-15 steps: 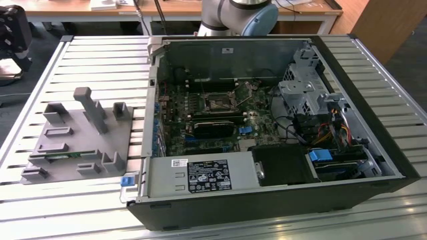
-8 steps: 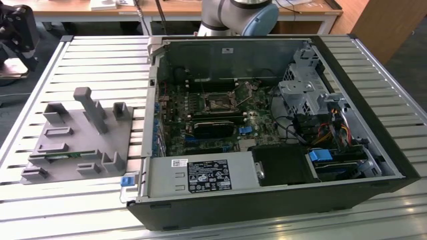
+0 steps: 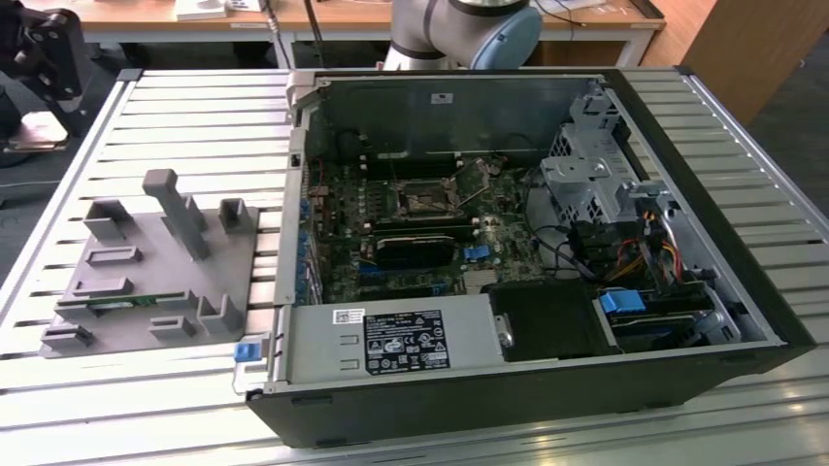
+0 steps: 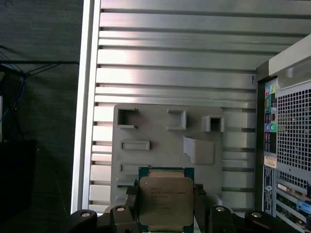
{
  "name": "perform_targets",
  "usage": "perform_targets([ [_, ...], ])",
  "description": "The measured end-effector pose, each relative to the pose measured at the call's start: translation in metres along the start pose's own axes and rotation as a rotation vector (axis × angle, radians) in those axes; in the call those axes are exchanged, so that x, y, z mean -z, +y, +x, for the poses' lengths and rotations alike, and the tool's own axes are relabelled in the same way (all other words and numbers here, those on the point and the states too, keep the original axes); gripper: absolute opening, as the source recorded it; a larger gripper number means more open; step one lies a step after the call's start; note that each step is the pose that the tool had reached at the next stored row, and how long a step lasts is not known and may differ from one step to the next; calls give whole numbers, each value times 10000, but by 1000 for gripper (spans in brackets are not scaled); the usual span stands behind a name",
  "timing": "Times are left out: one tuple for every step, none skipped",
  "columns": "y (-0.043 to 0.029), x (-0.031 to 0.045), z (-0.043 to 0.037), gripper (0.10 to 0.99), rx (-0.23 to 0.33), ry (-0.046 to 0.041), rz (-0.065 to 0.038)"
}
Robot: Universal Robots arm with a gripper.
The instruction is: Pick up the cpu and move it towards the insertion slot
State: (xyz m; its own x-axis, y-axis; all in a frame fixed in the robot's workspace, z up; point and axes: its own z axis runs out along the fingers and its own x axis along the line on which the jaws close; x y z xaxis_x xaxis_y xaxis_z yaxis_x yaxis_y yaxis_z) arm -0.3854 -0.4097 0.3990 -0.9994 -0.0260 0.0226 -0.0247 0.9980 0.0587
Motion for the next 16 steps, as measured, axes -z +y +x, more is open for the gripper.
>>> perform_targets([
  [0, 1, -15, 541, 0, 5, 0],
  [-1, 2, -29, 541, 0, 10, 0],
  [-1, 4, -42, 541, -1, 15, 0],
  [-1, 4, -54, 541, -1, 19, 0],
  [-1, 6, -66, 541, -1, 24, 0],
  [-2, 6, -79, 541, -2, 29, 0],
  [-2, 8, -95, 541, -3, 35, 0],
  [-3, 9, -111, 541, -2, 41, 0],
  [-3, 10, -126, 541, -3, 46, -2],
  [-3, 11, -142, 541, -3, 53, -1],
  [-4, 11, -160, 541, -3, 58, -2],
  [-4, 13, -176, 541, -3, 66, -1],
  [-4, 13, -191, 541, -4, 71, -2],
  [-5, 14, -206, 541, -4, 76, -2],
  [-5, 15, -220, 541, -4, 82, -2],
  [-5, 16, -235, 541, -5, 87, -2],
])
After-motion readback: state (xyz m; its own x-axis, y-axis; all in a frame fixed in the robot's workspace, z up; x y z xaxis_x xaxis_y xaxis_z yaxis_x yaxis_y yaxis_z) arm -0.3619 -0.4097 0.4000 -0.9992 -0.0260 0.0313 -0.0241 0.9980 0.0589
